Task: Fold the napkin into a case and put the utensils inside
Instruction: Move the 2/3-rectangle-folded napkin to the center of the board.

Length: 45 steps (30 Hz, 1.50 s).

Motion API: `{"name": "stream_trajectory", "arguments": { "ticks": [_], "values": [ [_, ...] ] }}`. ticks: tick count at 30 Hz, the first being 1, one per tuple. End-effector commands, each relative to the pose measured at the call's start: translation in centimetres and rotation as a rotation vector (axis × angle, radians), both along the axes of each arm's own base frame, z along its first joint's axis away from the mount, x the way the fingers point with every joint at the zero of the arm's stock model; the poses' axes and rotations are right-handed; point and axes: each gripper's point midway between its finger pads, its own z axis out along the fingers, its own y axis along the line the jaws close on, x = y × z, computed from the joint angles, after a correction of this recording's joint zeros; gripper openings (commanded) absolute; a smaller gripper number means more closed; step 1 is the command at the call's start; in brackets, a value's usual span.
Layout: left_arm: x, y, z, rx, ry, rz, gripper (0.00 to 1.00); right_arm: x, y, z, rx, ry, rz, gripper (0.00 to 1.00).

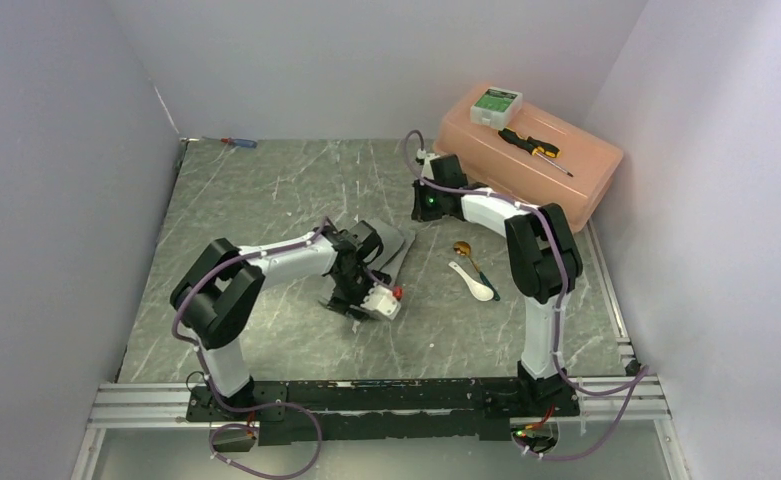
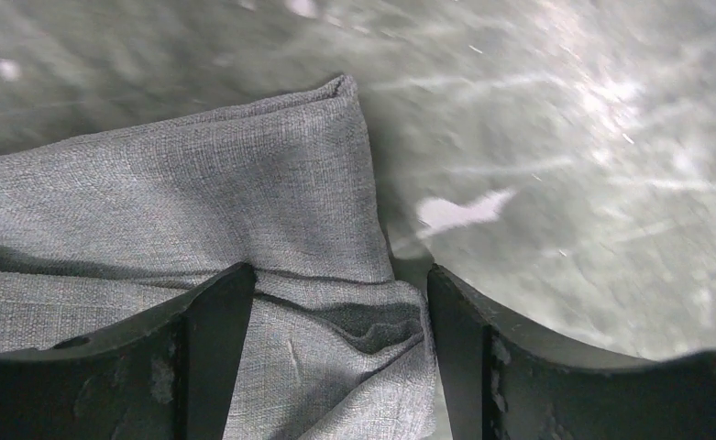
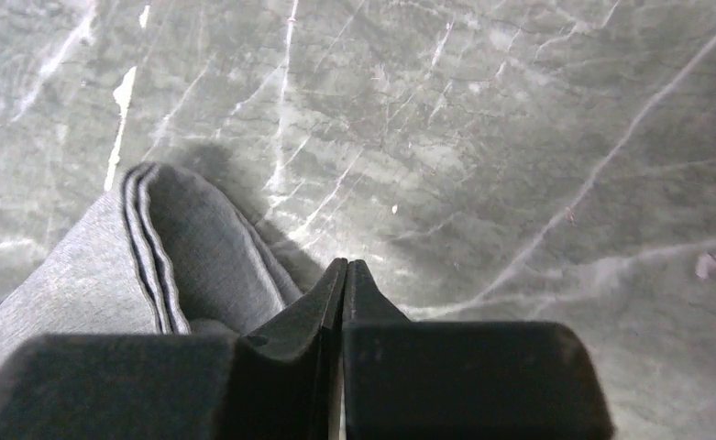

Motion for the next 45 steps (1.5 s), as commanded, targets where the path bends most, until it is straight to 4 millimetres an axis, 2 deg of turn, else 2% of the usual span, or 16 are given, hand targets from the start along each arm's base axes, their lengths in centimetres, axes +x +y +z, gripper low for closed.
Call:
{"name": "stream_trajectory", "arguments": {
  "ticks": [1,5,7,9,13,15,18,22,24,27,31,36,41,45],
  "values": [
    [-5.2,6.4,-0.9,0.189,0.113,-0.167,0.72,1.3,-0.1,6.0,0.048,-0.145,-0.025,0.06],
    [-6.3,8.9,-0.2,0.202,0.061,-0.296,0.72,1.0,1.3,8.7,0.099,-0.179,0.002,0.11],
    [-6.3,9.2,0.2,0.185,0.011,-0.348,0.72,0.4,3.0,9.6,0.127,-0.191,0.046,0.12],
    [-5.9,9.0,0.6,0.164,-0.036,-0.380,0.72,-0.3,5.5,10.4,0.153,-0.201,0.120,0.12],
    [-3.8,7.2,2.1,0.102,-0.145,-0.347,0.74,-3.1,11.3,9.8,0.163,-0.191,0.302,0.10],
    [-3.1,6.5,3.1,0.081,-0.168,-0.300,0.76,-4.7,13.3,9.5,0.160,-0.187,0.374,0.09],
    [-3.1,5.7,4.8,0.026,-0.168,-0.239,0.83,-7.0,15.1,8.6,0.157,-0.178,0.453,0.08],
    [-3.8,4.5,6.6,-0.081,-0.164,-0.154,0.91,-8.9,14.9,6.4,0.148,-0.114,0.490,0.03],
    [-3.7,3.7,7.6,-0.131,-0.155,-0.067,0.91,-9.6,14.2,5.3,0.128,-0.092,0.501,0.01],
    [-2.3,2.9,8.4,-0.198,-0.165,0.095,0.87,-10.3,12.9,3.9,0.109,-0.057,0.508,0.00],
    [-2.8,2.2,7.6,-0.230,-0.086,0.173,0.84,-10.1,11.8,2.8,0.099,-0.025,0.512,0.00],
    [-1.2,0.4,6.5,-0.221,-0.016,0.282,0.77,-9.2,10.6,2.0,0.084,-0.003,0.490,0.00],
    [-0.6,-1.4,5.1,-0.203,-0.013,0.265,0.71,-9.3,10.5,2.1,0.092,-0.003,0.477,0.00],
    [-1.6,-2.5,4.6,-0.194,0.002,0.215,0.68,-9.1,9.6,2.3,0.075,-0.002,0.417,0.00]
  ]
}}
